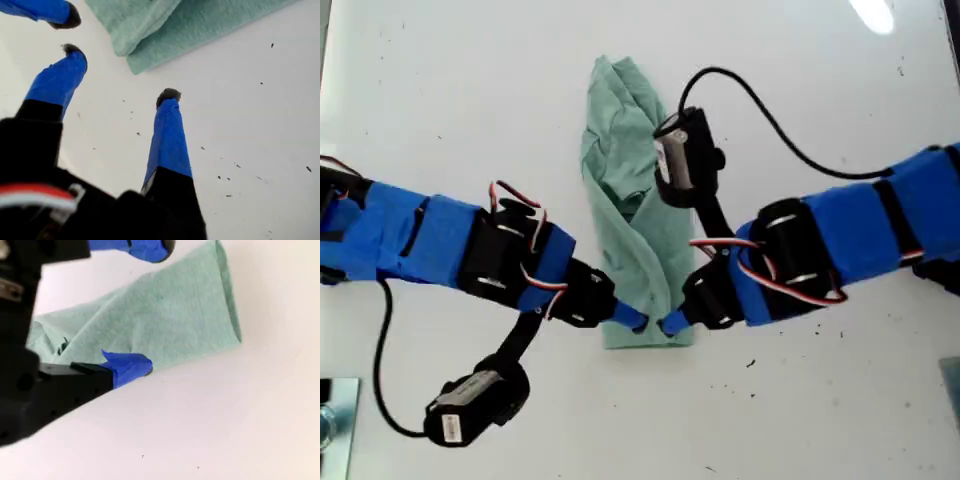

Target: Fold t shirt

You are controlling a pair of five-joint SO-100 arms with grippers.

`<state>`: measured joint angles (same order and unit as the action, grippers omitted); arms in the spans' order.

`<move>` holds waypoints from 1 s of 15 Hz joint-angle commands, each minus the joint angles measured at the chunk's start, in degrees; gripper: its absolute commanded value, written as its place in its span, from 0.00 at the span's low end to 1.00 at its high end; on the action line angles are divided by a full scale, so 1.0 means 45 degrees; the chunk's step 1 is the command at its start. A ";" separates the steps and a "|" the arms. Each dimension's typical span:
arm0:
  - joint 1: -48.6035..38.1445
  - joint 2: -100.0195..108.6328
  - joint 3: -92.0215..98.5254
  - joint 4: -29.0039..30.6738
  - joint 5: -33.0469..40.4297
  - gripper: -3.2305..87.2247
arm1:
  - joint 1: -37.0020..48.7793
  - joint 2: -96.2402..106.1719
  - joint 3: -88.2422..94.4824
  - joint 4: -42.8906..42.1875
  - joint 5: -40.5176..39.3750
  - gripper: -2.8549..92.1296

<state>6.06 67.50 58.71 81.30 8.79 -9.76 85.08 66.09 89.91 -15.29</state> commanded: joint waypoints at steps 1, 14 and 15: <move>-0.0469 -0.0918 -0.0684 -0.0801 0.0078 0.38 | -0.0215 -0.0918 -0.0879 -0.0840 0.0469 0.33; 0.0508 -0.0898 -0.1523 -0.2793 0.1348 0.03 | -0.1211 -0.1152 -0.2520 -0.2227 -0.1445 0.03; 0.0840 -0.0449 -0.1563 -0.3066 0.1602 0.03 | -0.1465 -0.0332 -0.2598 -0.2246 -0.1895 0.03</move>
<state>6.77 58.18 53.53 69.26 14.50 -14.15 74.27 58.10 80.33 -21.01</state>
